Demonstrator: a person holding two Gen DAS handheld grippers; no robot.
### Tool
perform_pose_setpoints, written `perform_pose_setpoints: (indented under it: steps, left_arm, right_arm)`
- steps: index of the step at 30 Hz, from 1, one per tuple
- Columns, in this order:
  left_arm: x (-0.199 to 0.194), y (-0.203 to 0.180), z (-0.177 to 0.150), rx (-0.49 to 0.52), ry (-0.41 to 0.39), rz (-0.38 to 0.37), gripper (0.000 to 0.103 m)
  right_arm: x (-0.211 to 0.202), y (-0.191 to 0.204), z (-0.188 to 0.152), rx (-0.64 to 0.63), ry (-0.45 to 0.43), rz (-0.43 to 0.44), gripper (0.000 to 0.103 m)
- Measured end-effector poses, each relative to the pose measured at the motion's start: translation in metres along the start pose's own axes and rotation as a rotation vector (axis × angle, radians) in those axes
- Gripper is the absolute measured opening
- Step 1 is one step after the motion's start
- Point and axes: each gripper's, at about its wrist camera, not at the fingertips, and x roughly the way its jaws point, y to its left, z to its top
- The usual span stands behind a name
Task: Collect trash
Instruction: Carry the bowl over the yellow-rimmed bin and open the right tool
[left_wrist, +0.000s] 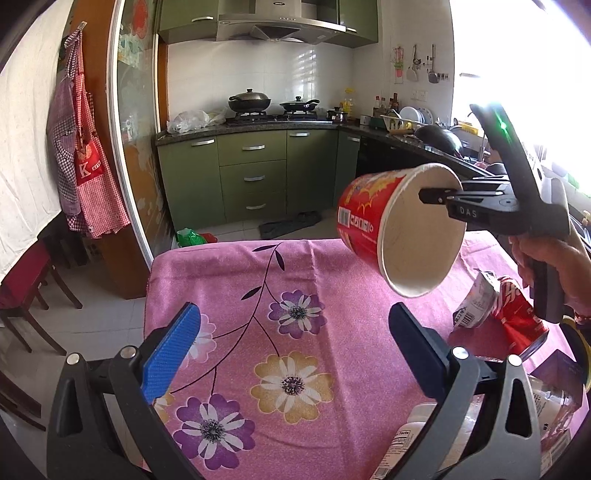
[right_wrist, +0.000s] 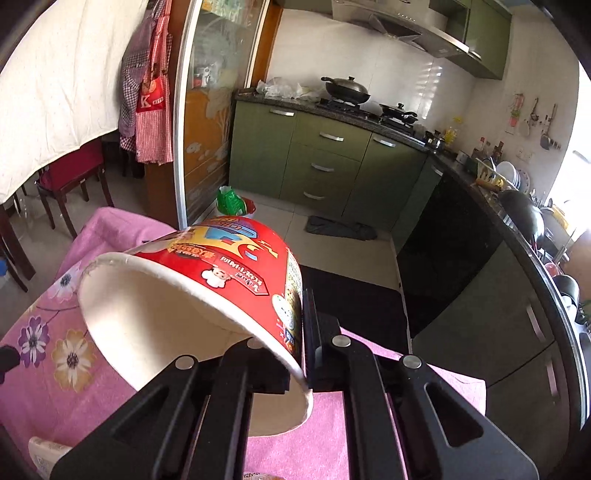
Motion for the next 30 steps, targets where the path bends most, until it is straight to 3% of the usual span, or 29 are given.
perform_pose_setpoints:
  steps: [10,16,19,22,26,30]
  left_arm:
    - [-0.001,-0.006,-0.003,0.013,0.004,-0.01,0.097]
    - [-0.002,-0.009,-0.003,0.017,0.005,-0.018,0.097]
    - [-0.003,-0.01,-0.003,0.016,0.007,-0.032,0.097]
    - [-0.009,-0.013,-0.002,0.021,0.005,-0.053,0.097]
    - [-0.021,-0.02,0.0,0.043,-0.011,-0.071,0.097]
    - [-0.035,-0.027,0.005,0.048,-0.011,-0.105,0.097]
  right_arm:
    - [-0.048,-0.056,0.007,0.19,0.014,0.084,0.007]
    - [-0.123,-0.125,-0.022,0.336,0.021,0.095,0.006]
    - [-0.172,-0.172,-0.064,0.44,0.051,0.05,0.006]
    - [-0.218,-0.221,-0.128,0.567,0.14,-0.041,0.007]
    - [-0.261,-0.279,-0.236,0.761,0.326,-0.127,0.007]
    - [-0.276,-0.318,-0.326,0.885,0.503,-0.173,0.008]
